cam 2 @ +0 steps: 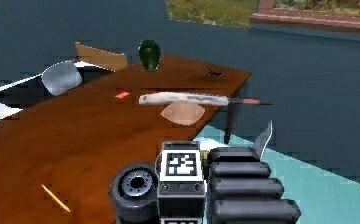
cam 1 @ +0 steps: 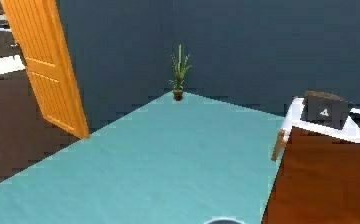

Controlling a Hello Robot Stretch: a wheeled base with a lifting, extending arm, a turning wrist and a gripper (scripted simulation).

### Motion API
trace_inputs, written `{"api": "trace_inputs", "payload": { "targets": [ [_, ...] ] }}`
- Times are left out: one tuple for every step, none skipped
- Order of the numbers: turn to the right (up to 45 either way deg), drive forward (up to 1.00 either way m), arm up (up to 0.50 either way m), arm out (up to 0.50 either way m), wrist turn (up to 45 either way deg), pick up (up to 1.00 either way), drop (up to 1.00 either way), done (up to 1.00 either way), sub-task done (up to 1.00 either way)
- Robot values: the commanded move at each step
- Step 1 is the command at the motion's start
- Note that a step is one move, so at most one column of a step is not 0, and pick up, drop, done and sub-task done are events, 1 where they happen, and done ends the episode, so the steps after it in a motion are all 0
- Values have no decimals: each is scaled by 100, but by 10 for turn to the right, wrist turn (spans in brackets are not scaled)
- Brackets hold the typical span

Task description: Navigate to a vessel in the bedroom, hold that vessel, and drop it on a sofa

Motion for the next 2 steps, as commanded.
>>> {"api": "trace_inputs", "payload": {
  "targets": [
    [-450,0,0,0,0,0,0,0,0],
    [-450,0,0,0,0,0,0,0,0]
  ]
}}
